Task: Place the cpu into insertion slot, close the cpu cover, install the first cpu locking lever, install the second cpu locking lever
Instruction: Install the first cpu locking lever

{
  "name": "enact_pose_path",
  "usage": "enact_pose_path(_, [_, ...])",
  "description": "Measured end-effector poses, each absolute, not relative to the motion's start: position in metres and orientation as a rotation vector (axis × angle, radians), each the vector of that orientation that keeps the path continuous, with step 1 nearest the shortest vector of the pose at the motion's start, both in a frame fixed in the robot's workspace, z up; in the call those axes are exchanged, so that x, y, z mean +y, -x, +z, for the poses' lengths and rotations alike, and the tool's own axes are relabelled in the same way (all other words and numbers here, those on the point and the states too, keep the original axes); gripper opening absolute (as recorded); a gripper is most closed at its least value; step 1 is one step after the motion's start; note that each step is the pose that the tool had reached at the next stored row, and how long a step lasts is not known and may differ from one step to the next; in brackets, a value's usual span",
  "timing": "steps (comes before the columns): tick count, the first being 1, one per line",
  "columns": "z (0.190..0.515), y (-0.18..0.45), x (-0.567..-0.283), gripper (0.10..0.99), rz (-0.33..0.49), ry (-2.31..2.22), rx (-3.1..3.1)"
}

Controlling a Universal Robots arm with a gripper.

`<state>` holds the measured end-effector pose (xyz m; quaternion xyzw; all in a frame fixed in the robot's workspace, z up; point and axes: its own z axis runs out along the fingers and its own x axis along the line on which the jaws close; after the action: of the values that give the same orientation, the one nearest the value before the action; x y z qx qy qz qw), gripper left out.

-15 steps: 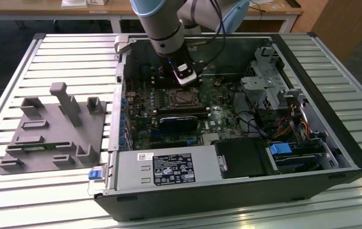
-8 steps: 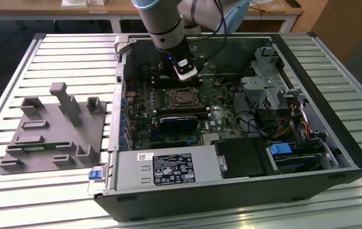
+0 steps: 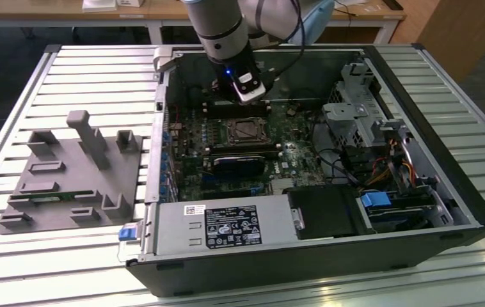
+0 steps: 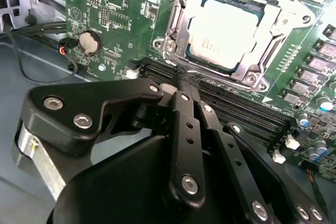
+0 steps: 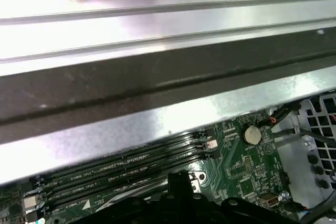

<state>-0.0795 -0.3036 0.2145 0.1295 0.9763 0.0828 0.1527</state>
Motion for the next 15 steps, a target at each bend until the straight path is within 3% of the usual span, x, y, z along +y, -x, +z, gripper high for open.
enact_pose_path(15, [0.2143,0.0717,-0.3036,0.106,0.154,-0.396,2.930])
